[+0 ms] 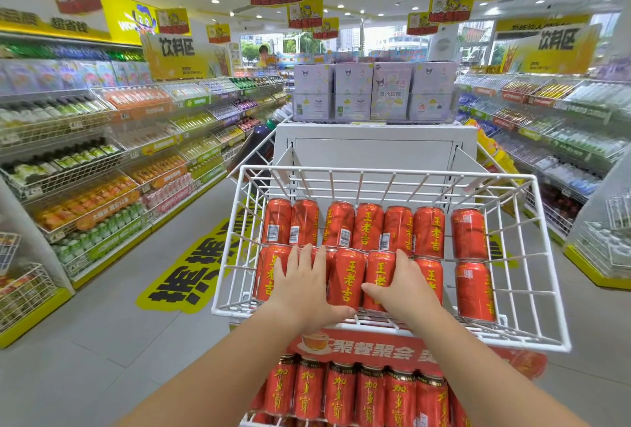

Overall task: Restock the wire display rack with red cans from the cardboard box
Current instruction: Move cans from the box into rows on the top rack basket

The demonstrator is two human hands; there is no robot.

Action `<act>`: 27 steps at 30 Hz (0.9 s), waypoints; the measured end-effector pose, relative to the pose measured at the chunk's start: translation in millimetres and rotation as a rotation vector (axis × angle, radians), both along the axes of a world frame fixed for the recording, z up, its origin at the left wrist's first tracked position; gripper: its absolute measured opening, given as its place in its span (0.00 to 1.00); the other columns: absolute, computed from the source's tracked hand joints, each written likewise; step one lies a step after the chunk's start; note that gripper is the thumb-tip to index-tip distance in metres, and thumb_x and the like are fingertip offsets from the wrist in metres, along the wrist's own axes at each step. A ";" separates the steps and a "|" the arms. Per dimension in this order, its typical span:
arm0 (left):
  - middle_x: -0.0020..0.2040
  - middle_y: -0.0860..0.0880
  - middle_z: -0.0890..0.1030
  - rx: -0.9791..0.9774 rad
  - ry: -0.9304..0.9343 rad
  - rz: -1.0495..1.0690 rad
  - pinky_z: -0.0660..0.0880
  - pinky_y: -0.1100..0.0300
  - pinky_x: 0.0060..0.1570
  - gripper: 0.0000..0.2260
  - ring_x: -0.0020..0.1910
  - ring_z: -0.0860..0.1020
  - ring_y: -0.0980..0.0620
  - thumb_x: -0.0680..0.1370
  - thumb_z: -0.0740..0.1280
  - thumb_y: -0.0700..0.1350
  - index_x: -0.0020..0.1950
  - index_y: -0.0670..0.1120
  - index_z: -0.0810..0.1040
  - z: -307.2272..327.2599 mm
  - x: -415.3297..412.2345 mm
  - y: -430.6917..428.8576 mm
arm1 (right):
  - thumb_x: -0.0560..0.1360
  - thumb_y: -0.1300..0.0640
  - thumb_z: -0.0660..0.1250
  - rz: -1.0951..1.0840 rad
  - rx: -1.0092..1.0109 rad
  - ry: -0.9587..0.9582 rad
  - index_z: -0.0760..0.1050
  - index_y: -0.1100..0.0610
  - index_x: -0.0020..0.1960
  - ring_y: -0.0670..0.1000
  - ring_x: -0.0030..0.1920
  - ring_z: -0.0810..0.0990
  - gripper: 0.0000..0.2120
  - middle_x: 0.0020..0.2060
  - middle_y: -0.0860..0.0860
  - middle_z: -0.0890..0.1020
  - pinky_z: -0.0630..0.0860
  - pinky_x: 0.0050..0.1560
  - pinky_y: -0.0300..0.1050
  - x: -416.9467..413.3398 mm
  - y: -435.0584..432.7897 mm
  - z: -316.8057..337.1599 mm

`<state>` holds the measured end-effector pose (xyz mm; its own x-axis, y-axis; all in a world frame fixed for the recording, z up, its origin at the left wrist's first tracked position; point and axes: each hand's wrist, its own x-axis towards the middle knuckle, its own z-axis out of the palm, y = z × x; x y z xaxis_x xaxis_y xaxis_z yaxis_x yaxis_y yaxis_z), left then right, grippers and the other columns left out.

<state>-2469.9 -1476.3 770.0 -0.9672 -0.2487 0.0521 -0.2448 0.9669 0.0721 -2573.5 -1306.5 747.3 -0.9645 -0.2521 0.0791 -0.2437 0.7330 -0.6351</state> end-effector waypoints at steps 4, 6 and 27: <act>0.84 0.46 0.45 -0.008 0.008 0.013 0.43 0.37 0.78 0.52 0.82 0.41 0.43 0.72 0.59 0.76 0.83 0.48 0.40 9.2 28.4 -10.0 | 0.68 0.35 0.74 0.018 0.080 0.055 0.61 0.52 0.74 0.57 0.64 0.75 0.43 0.66 0.53 0.72 0.77 0.63 0.57 14.3 4.3 7.7; 0.84 0.46 0.44 -0.012 0.004 0.018 0.43 0.38 0.78 0.52 0.82 0.41 0.43 0.73 0.59 0.75 0.83 0.48 0.39 12.7 43.2 -18.0 | 0.68 0.36 0.73 0.016 0.121 0.065 0.60 0.52 0.74 0.57 0.64 0.74 0.43 0.66 0.53 0.71 0.76 0.63 0.57 23.7 7.1 13.6; 0.83 0.44 0.39 -0.114 -0.044 -0.267 0.42 0.37 0.78 0.51 0.82 0.38 0.41 0.74 0.57 0.75 0.83 0.48 0.38 -52.6 170.0 -76.1 | 0.74 0.37 0.67 -0.089 0.394 0.258 0.58 0.57 0.78 0.54 0.74 0.64 0.41 0.73 0.52 0.67 0.64 0.73 0.50 213.5 -11.2 -6.5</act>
<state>-2299.8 -1552.4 717.4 -0.9996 0.0202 0.0218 0.0192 0.9988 -0.0461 -2360.0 -1317.7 740.7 -0.9451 -0.2285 0.2339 -0.2824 0.9309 -0.2318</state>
